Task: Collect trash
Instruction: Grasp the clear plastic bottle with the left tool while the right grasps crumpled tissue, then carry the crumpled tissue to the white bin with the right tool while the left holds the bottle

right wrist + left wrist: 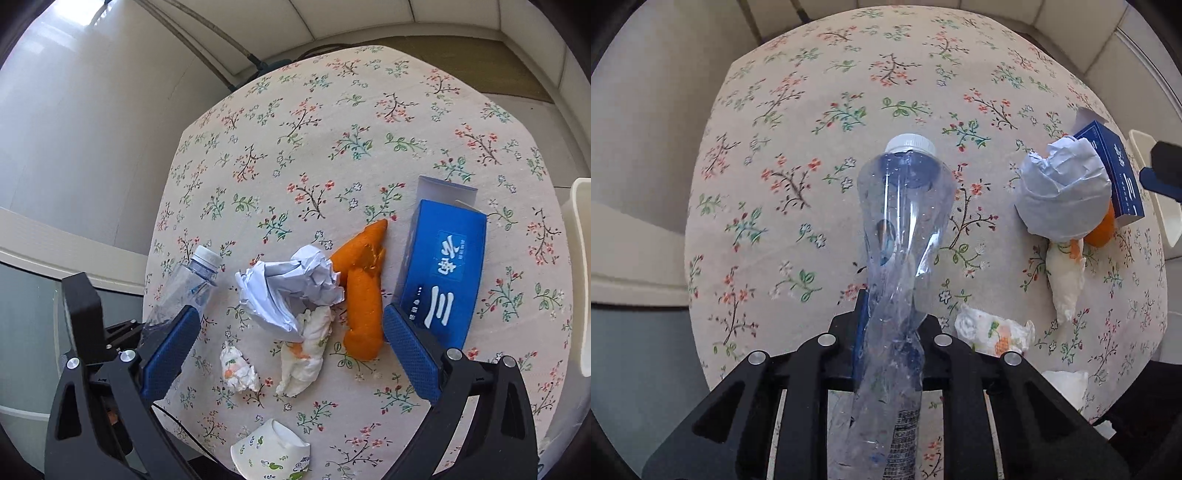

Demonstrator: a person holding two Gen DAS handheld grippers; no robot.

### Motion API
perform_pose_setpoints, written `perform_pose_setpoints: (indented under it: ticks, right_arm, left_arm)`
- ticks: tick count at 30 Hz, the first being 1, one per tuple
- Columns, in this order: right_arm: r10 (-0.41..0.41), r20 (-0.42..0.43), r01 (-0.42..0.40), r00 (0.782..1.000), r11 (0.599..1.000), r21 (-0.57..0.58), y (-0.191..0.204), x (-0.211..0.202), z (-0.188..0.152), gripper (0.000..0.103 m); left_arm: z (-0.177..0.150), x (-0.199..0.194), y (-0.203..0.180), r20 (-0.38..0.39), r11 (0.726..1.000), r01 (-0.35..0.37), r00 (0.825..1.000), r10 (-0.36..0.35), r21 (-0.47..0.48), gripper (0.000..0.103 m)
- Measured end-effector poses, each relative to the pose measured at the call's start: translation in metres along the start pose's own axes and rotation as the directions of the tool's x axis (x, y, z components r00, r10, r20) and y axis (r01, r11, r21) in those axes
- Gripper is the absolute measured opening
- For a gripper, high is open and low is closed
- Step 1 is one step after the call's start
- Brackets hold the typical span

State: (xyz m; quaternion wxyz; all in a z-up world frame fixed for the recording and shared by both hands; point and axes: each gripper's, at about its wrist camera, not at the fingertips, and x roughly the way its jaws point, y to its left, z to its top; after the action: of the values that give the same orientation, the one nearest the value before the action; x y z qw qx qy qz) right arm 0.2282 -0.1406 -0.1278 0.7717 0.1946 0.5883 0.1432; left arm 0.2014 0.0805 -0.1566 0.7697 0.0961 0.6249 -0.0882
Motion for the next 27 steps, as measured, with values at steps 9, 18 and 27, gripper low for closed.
perform_pose_setpoints:
  ticks: [9,18,27]
  right_arm:
    - [-0.066,-0.006,0.066,0.998,0.996,-0.053,0.023,0.030,-0.009,0.096]
    - [-0.106,-0.013,0.103,0.994,0.986,-0.133,0.042,0.049,-0.015,0.044]
    - [-0.134,0.061,0.144,0.989,0.970,-0.198,0.051,0.044,-0.020,0.030]
  left_arm:
    - [-0.039,-0.068,0.003,0.117,0.975,0.038,0.993,-0.013,-0.219,0.017]
    - [-0.058,-0.106,0.011,0.267,0.938,0.131,0.963,-0.044,-0.321,0.017]
    - [-0.054,-0.111,0.017,0.301,0.927,0.162,0.952,-0.056,-0.339,0.017]
